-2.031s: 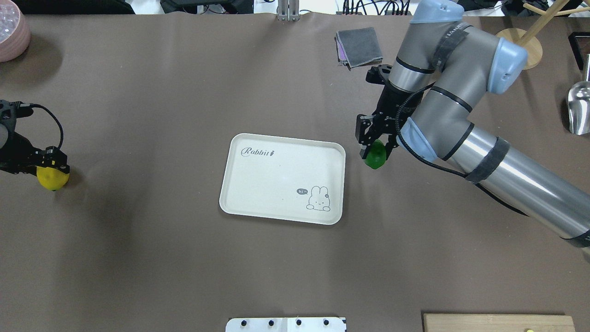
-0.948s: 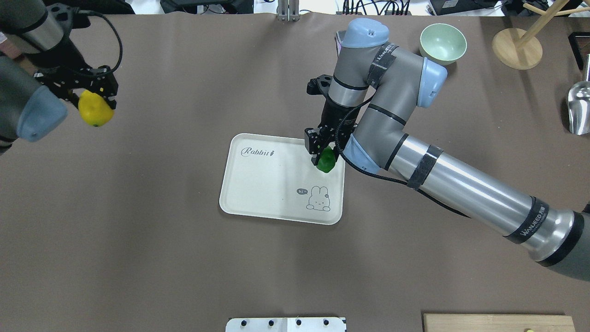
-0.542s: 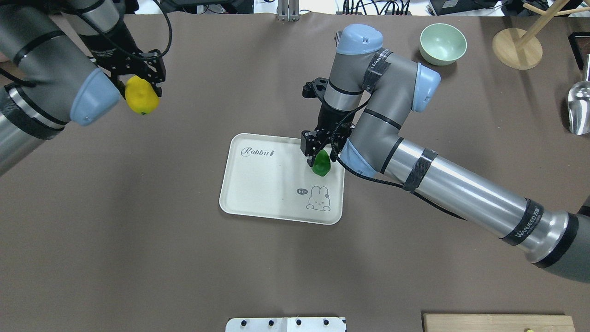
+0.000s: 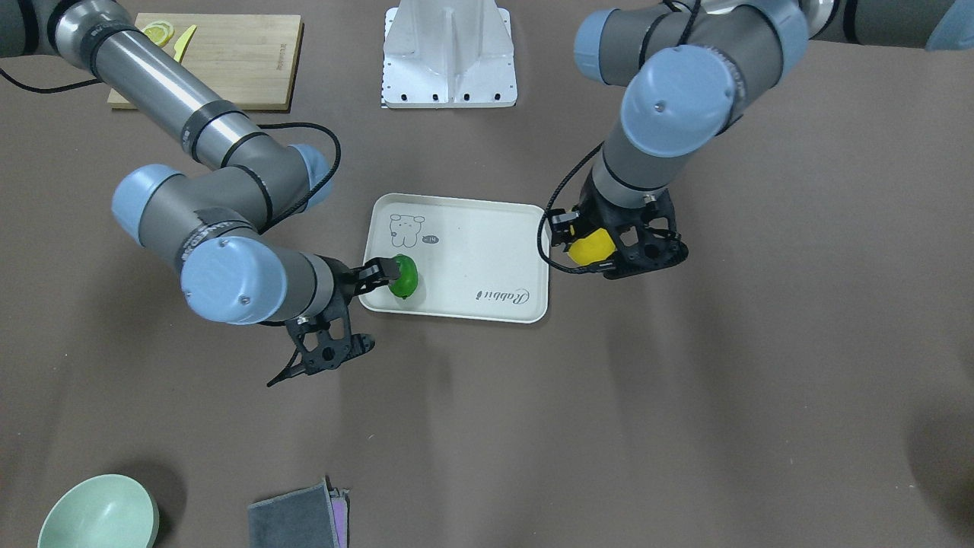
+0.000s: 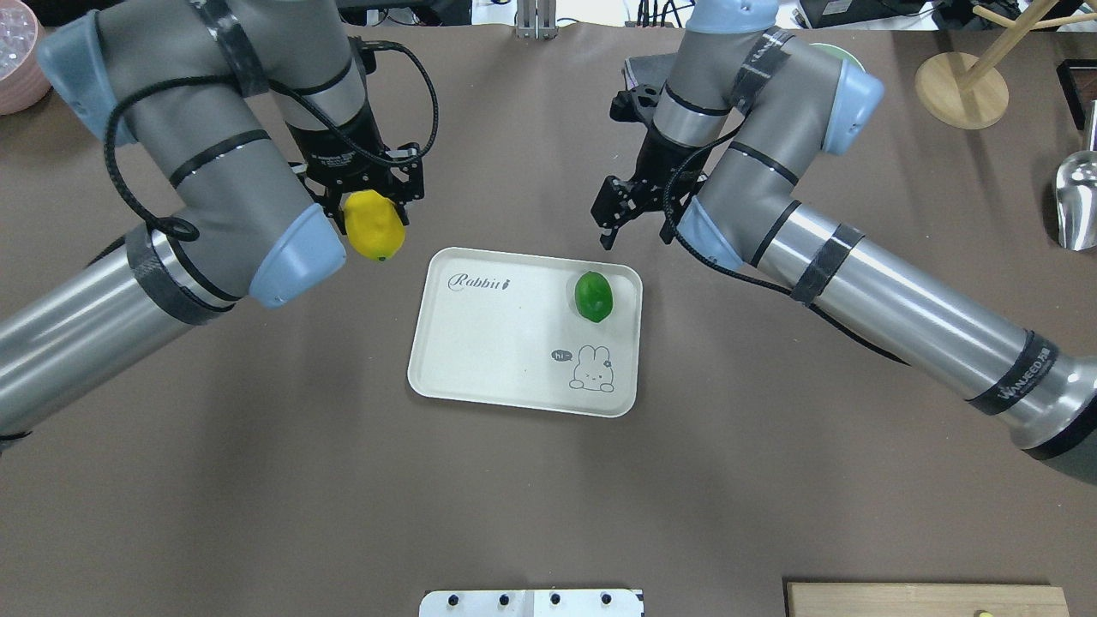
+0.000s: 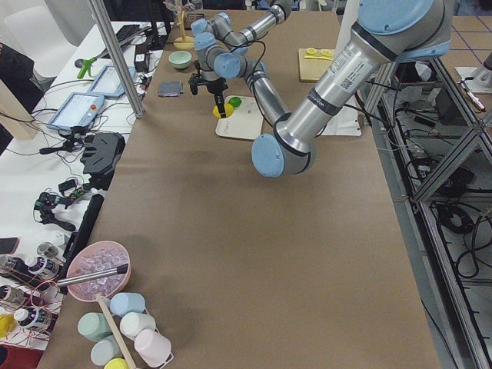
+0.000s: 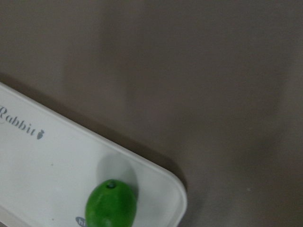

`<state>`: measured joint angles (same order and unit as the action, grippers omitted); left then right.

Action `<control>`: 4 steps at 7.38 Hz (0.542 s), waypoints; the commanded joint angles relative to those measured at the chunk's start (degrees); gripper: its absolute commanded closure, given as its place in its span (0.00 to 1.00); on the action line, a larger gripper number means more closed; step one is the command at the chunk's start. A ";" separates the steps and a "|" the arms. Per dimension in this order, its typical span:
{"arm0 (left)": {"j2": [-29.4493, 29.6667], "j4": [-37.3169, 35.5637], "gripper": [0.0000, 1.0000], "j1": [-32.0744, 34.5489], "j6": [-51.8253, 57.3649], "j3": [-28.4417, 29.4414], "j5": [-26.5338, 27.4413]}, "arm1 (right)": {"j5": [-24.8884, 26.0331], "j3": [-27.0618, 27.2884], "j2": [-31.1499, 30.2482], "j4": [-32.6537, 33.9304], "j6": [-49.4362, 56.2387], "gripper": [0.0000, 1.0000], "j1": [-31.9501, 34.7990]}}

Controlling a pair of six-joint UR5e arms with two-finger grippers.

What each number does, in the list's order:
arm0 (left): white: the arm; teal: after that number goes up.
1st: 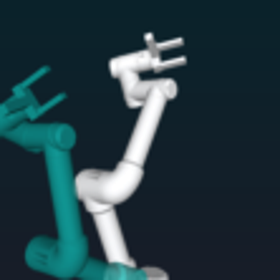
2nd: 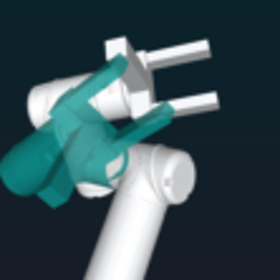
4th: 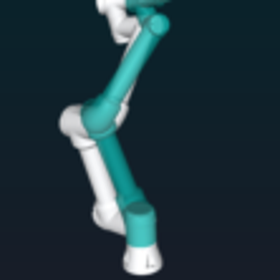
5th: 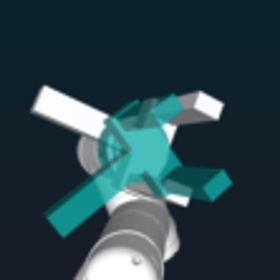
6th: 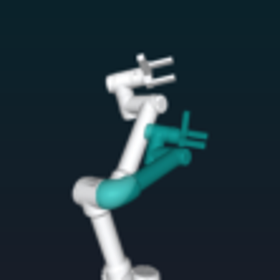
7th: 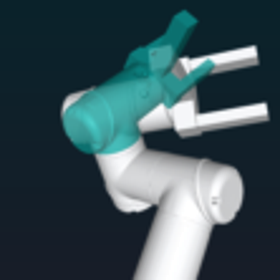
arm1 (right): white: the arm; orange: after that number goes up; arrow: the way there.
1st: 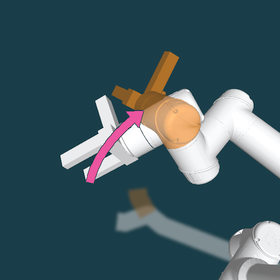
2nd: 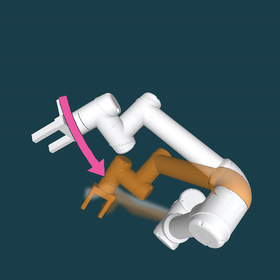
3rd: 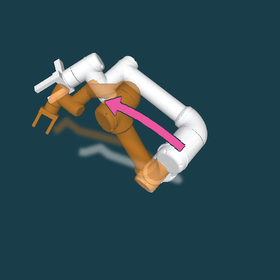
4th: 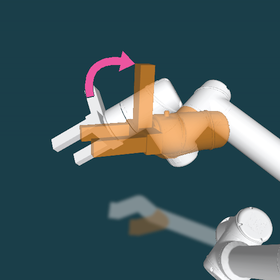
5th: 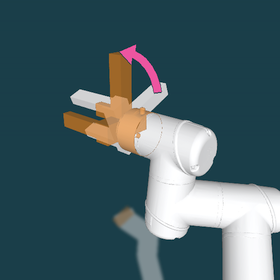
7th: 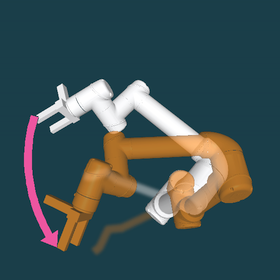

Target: Place all lemons on tray

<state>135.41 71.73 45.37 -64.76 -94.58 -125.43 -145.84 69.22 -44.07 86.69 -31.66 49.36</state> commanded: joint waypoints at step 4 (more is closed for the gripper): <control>0.91 11.48 1.00 -13.10 -11.62 6.93 10.99 | -3.50 11.75 -13.63 17.84 0.20 0.01 14.43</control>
<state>136.46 80.24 33.96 -75.70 -90.23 -115.96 -149.67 74.53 -53.61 97.46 -31.54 61.42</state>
